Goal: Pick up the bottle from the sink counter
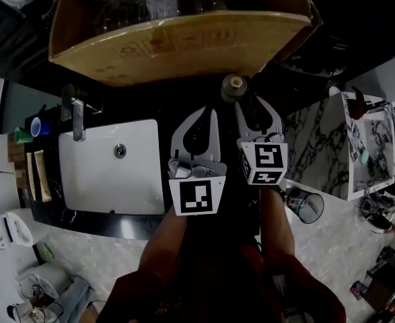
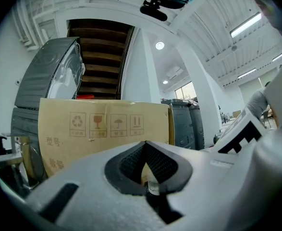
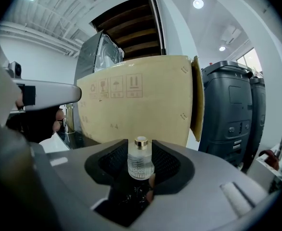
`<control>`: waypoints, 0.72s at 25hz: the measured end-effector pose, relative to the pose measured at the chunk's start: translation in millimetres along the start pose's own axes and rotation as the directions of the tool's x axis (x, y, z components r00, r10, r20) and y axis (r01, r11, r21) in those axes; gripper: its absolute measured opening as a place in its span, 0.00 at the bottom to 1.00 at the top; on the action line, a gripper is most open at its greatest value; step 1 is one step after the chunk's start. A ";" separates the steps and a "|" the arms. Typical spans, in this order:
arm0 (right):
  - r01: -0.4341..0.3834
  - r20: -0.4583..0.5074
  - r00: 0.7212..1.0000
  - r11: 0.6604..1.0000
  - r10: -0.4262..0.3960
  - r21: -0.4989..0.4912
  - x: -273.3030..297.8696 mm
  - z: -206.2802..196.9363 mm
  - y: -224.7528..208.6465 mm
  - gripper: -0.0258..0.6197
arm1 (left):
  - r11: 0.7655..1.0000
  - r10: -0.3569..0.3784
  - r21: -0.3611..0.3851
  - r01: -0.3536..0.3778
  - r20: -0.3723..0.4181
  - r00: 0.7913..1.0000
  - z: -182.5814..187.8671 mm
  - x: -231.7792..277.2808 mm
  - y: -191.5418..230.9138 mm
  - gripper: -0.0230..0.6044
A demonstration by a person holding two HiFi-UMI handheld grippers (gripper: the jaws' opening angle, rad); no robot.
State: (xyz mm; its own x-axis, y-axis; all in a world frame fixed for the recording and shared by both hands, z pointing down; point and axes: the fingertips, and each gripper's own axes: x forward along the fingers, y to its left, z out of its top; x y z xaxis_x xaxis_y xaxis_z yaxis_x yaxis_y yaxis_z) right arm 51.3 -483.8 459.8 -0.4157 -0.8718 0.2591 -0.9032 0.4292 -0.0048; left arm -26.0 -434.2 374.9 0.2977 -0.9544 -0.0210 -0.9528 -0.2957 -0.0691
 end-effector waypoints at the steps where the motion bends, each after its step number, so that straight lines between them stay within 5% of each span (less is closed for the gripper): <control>1: -0.007 -0.009 1.000 1.000 0.007 -0.003 3.4 -1.8 0.2 0.30 | 1.000 0.003 -0.002 -0.003 -0.004 1.000 -2.0 0.9 0.6 0.04; 4: -0.027 -0.033 0.999 1.000 0.027 0.000 12.4 -8.7 0.8 0.37 | 0.998 -0.010 0.054 0.012 -0.035 0.999 -9.1 3.9 1.2 0.04; 8: -0.045 -0.060 0.997 0.999 0.046 0.010 22.4 -18.0 1.8 0.46 | 0.998 0.032 -0.048 -0.033 -0.021 0.999 -14.2 6.8 5.8 0.04; 18: -0.092 -0.127 0.988 0.996 0.093 0.017 43.3 -36.0 3.2 0.64 | 0.998 0.039 -0.044 -0.041 -0.042 0.998 -26.1 12.8 6.0 0.04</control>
State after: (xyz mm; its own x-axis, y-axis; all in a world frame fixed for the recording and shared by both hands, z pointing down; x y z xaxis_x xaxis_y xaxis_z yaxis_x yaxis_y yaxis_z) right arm 34.3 -511.6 505.7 -0.4808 -0.7912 0.3778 -0.8630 0.5032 -0.0445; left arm -29.5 -449.3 400.3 0.2576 -0.9661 0.0186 -0.9658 -0.2580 -0.0242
